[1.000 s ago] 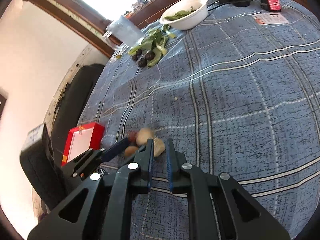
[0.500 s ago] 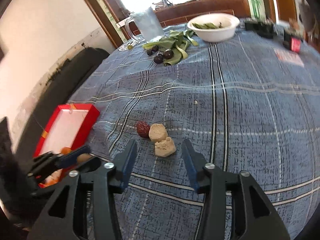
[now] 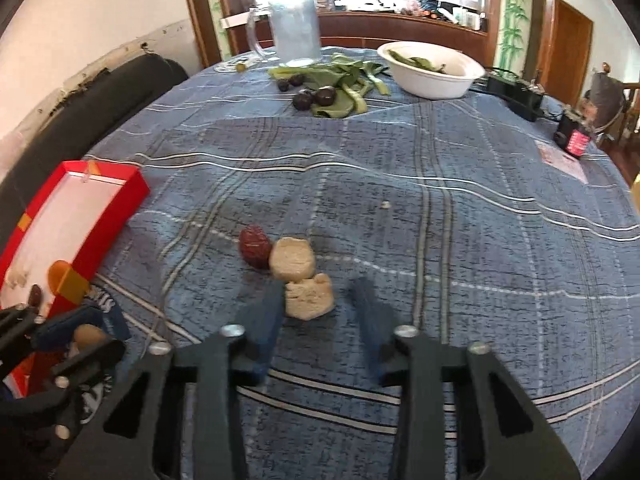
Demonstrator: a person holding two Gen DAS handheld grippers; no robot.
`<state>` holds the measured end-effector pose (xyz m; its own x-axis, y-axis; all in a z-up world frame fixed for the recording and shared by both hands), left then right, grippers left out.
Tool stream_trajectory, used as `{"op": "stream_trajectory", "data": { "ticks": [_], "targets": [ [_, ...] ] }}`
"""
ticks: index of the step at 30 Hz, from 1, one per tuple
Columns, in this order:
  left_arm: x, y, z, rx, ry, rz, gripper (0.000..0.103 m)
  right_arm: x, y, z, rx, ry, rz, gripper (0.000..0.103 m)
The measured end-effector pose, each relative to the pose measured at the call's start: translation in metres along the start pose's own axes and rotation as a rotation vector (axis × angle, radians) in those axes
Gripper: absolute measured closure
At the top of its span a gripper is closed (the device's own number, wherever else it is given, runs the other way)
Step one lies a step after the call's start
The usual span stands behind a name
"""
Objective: Organize fruits
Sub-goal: 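Grasp a beige bread chunk with the right tool while the left tool grasps a brown round fruit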
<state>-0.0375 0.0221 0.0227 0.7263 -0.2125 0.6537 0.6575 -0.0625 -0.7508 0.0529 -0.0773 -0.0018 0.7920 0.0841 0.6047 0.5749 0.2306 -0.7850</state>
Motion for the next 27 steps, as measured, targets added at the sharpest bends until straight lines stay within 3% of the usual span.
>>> {"op": "stream_trajectory", "data": {
  "ticks": [1, 7, 12, 16, 27],
  "targets": [
    [0.001, -0.003, 0.000, 0.013, 0.003, -0.010, 0.078, 0.000, -0.001, -0.001, 0.002, 0.004, -0.001, 0.077],
    [0.003, -0.018, 0.007, 0.070, 0.000, -0.054, 0.078, -0.003, -0.008, -0.001, 0.021, 0.011, -0.015, 0.078],
    [0.003, -0.029, 0.013, 0.100, -0.001, -0.085, 0.078, -0.001, -0.026, -0.007, 0.073, 0.047, -0.097, 0.078],
    [0.001, -0.034, 0.016, 0.106, -0.009, -0.095, 0.078, 0.001, -0.033, -0.010, 0.088, 0.071, -0.137, 0.078],
    [-0.009, -0.034, 0.023, 0.086, -0.042, -0.065, 0.078, -0.003, -0.034, -0.012, 0.113, 0.073, -0.117, 0.078]
  ]
}}
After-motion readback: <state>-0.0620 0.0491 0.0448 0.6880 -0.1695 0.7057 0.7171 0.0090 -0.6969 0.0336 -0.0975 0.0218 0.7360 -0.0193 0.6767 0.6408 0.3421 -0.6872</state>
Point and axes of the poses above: each gripper's, at about its wrist camera, not at the fingertips, and y roughly the way its jaws point, z to its left, x to its top, the point moved 1 cm from there along y, roughly the way its jaws point, and after that the axes turned 4 degrees about y, right-handed, at the moved point
